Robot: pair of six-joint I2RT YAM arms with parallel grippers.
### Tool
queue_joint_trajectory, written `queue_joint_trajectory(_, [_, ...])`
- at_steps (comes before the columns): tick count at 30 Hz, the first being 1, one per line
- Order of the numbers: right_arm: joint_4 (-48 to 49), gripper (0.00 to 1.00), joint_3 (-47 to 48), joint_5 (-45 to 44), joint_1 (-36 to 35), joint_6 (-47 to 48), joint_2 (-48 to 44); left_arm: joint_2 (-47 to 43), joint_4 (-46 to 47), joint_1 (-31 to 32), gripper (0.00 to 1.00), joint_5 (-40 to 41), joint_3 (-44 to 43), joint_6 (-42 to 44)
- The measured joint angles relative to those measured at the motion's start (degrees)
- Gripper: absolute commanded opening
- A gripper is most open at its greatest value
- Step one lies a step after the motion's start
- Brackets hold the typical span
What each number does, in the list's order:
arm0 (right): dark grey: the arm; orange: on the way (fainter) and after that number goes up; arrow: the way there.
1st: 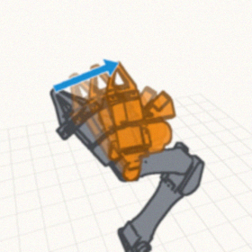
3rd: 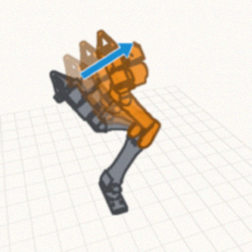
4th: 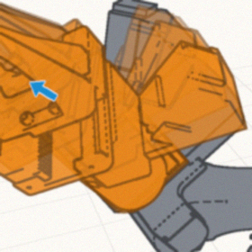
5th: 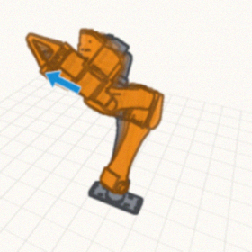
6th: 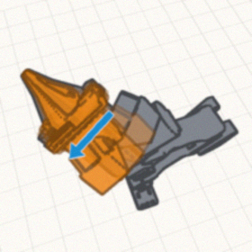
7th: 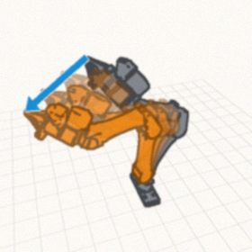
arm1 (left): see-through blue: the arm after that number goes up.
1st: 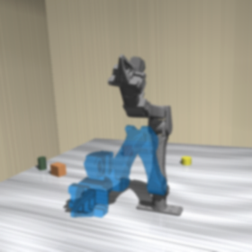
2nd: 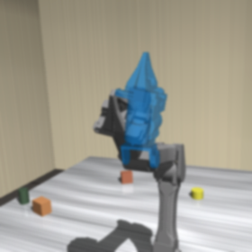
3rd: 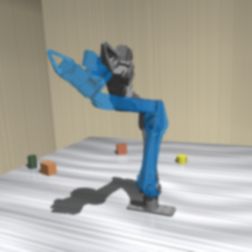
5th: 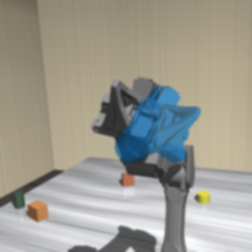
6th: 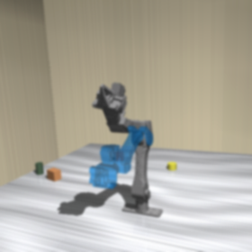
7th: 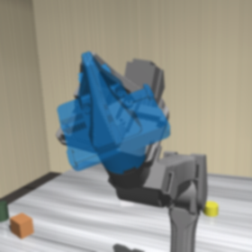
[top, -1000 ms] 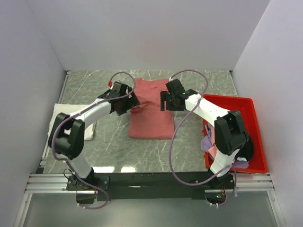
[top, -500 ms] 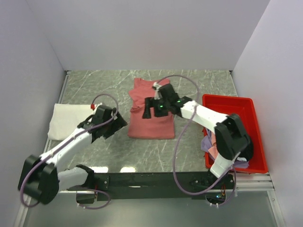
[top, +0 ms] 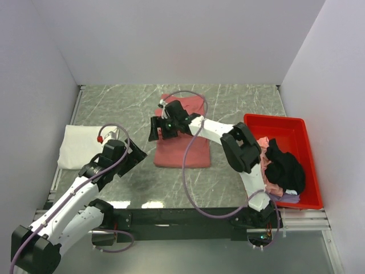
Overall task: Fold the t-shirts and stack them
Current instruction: Fold the tshirt
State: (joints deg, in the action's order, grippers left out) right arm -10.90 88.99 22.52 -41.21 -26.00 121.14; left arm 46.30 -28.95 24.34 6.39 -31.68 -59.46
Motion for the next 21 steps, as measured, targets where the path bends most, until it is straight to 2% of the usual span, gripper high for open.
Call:
queue_joint_trajectory(6, [-2.25, 0.89, 14.95, -0.76, 0.13, -0.17, 10.16, -0.35, -0.52, 0.0, 0.99, 0.0, 0.59, 0.07])
queue_joint_trajectory(11, [-3.8, 0.9, 22.53, -1.62, 1.31, -0.83, 14.84, -0.11, -0.48, 0.0, 0.99, -0.02, 0.59, 0.28])
queue_joint_trajectory(18, [-6.49, 0.91, 23.37, -3.8, 3.34, 0.39, 12.9, 2.36, 1.49, 0.0, 0.99, -1.18, 1.27, 0.52])
queue_joint_trajectory(21, [-5.29, 0.92, 15.19, -7.65, 3.69, 0.52, 5.14, 4.81, 3.93, 0.02, 0.99, -2.54, 1.84, 0.66])
